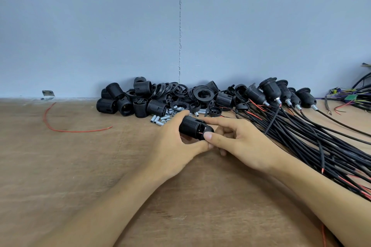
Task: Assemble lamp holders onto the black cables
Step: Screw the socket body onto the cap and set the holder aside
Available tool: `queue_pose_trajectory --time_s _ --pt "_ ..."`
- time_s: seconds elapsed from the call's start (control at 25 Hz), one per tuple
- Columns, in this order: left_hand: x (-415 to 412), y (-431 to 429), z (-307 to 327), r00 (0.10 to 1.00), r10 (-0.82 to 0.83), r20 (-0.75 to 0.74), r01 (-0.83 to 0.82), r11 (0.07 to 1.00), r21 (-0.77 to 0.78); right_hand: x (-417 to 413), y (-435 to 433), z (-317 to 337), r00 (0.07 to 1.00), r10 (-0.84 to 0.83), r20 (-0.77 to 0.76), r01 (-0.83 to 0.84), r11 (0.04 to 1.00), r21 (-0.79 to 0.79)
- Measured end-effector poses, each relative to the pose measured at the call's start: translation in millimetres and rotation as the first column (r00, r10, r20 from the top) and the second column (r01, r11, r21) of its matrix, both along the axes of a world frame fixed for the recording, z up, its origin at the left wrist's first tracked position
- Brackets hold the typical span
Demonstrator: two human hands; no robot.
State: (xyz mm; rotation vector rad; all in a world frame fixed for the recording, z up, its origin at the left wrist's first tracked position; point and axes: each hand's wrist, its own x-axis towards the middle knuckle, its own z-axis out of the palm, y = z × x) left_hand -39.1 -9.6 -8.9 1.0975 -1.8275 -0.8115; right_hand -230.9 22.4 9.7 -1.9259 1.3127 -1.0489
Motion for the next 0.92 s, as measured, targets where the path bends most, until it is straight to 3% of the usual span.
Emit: queue_pose_trajectory --time_s 0.24,0.52,0.92 --pt "5 -8 2 0.964 -0.061 -0.259 0.103 0.983 0.151 -4 -1 -1 0.996 -0.082 -0.03 0.081 0.996 -0.041" --pt "7 -12 4 0.894 -0.038 -0.446 0.187 0.937 0.295 -3 0 -2 0.995 -0.09 -0.042 0.086 0.991 -0.102" --pt "7 -15 5 0.845 0.012 -0.534 0.207 0.915 0.347 -4 -2 -6 0.996 -0.084 -0.038 0.079 0.989 -0.123"
